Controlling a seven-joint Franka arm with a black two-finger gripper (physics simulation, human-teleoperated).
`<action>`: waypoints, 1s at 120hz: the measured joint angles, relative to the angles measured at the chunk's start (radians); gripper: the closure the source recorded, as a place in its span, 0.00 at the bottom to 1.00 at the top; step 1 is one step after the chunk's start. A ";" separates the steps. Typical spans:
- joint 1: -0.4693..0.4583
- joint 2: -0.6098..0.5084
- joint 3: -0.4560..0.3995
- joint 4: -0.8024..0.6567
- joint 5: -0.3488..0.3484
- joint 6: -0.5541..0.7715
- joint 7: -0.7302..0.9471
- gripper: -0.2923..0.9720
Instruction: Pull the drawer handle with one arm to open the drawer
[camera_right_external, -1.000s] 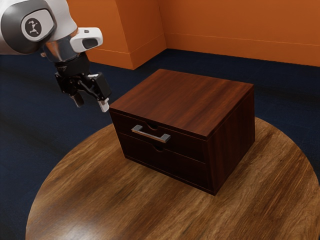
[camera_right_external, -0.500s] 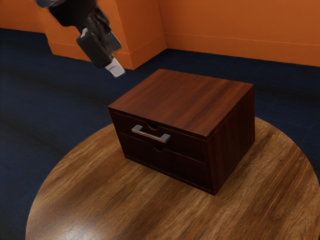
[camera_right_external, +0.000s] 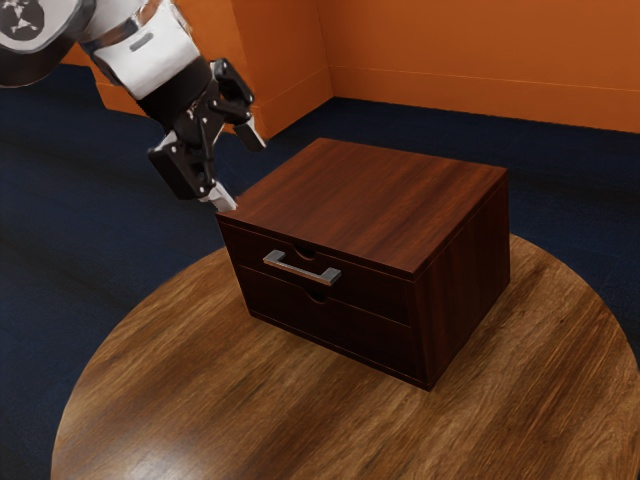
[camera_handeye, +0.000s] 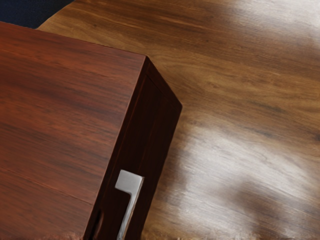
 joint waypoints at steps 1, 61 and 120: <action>0.001 -0.003 0.001 -0.010 0.000 0.010 0.006 0.25; 0.006 -0.051 0.064 -0.361 -0.027 0.499 0.236 0.27; 0.005 -0.032 0.074 -0.471 -0.017 0.660 0.283 0.49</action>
